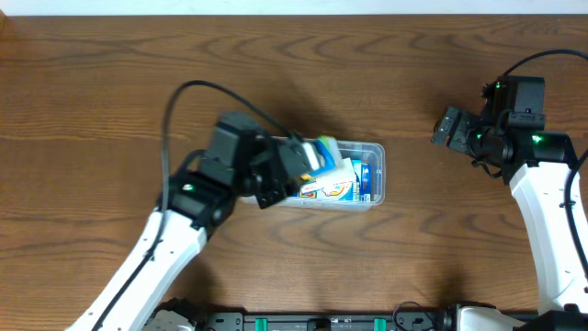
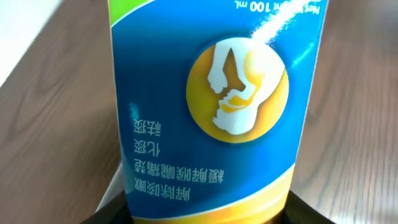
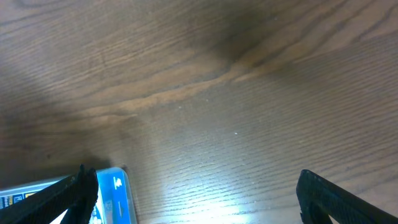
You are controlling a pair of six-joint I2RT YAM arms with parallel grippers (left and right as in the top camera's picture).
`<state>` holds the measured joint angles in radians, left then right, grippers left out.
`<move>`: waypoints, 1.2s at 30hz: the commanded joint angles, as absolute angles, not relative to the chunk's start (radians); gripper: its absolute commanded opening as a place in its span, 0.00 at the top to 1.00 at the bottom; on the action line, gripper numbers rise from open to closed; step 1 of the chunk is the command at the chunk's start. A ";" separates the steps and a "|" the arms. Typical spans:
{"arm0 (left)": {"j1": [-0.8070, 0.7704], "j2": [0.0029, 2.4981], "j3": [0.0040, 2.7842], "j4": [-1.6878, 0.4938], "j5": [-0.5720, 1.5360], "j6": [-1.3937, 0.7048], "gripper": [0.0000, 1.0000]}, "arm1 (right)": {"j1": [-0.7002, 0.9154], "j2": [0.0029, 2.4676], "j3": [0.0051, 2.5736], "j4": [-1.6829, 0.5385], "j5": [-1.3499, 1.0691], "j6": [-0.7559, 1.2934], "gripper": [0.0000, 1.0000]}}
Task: Pack container
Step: 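Carry the yellow-blue box over the container with the left gripper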
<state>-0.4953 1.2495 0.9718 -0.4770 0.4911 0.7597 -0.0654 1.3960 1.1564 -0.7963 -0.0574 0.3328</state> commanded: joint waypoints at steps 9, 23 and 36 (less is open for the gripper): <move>-0.582 1.392 0.973 -0.404 0.505 0.912 0.27 | -0.071 1.394 1.159 -0.798 -0.064 0.344 0.01; -0.581 1.392 0.974 -0.395 0.347 0.836 0.25 | -0.071 1.394 1.159 -0.798 -0.064 0.344 0.01; -0.578 1.518 0.974 -0.371 0.107 0.756 0.26 | -0.071 1.394 1.159 -0.797 -0.064 0.344 0.01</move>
